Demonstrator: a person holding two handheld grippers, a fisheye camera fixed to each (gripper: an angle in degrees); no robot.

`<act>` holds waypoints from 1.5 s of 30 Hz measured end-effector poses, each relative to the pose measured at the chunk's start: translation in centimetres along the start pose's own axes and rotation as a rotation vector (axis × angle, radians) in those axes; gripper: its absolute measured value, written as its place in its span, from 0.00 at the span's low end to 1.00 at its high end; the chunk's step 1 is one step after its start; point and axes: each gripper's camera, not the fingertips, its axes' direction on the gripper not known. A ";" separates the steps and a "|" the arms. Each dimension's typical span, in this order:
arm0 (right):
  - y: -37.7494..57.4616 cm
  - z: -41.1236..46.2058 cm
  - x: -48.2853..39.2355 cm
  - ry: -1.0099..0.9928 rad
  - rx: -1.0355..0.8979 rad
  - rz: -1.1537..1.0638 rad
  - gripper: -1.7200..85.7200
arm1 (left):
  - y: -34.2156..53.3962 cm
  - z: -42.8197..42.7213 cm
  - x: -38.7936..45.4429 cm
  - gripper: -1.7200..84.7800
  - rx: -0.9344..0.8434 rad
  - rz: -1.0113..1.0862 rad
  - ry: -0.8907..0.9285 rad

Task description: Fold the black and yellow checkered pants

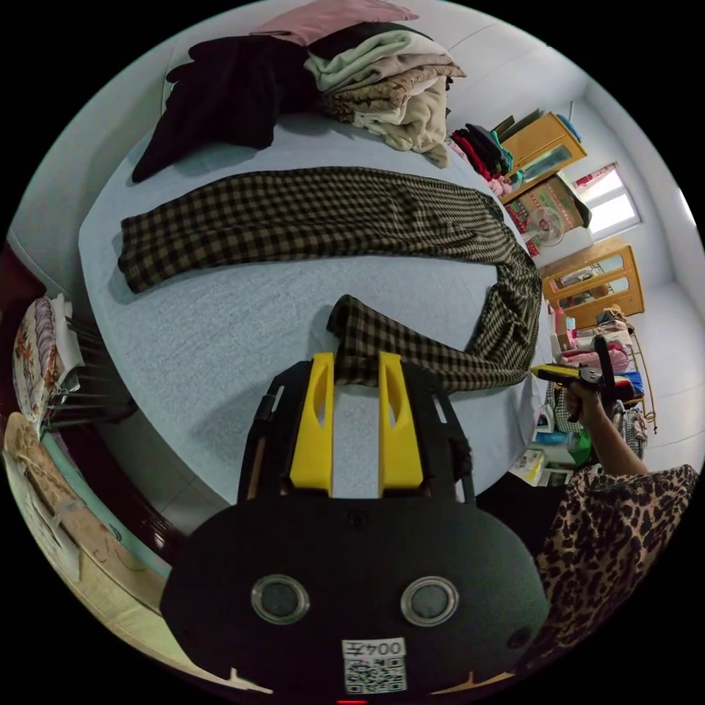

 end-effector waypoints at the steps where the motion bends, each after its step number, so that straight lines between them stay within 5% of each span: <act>1: 0.8 -1.5 -0.9 -0.057 0.059 -0.038 0.03 | 0.1 0.0 0.1 0.12 0.000 0.003 0.001; 4: 2.5 -4.9 -3.6 -0.157 0.185 -0.118 0.06 | 0.4 -0.2 0.3 0.11 0.014 0.016 -0.005; 11: 2.8 -4.8 -12.6 -0.190 0.138 -0.409 0.19 | 1.4 -0.1 0.4 0.05 0.000 0.039 -0.009; 20: 4.9 -5.6 -17.5 -0.025 0.099 -0.535 0.07 | 6.8 -5.7 1.4 0.04 0.055 0.110 0.083; 27: 10.2 -5.1 -15.0 -0.138 0.054 -0.440 0.08 | 16.8 -3.8 1.2 0.04 -0.057 0.127 0.238; 31: 11.1 -5.5 -13.6 -0.229 0.053 -0.379 0.11 | 20.7 -0.2 0.9 0.05 -0.138 0.085 0.173; 39: 10.0 -11.6 -11.5 -0.326 0.186 -0.313 0.13 | 17.4 -1.2 -0.7 0.06 0.048 0.073 0.063; 45: 8.3 -14.8 -9.0 -0.400 0.255 -0.222 0.13 | 14.7 4.1 -0.1 0.08 -0.052 0.181 -0.016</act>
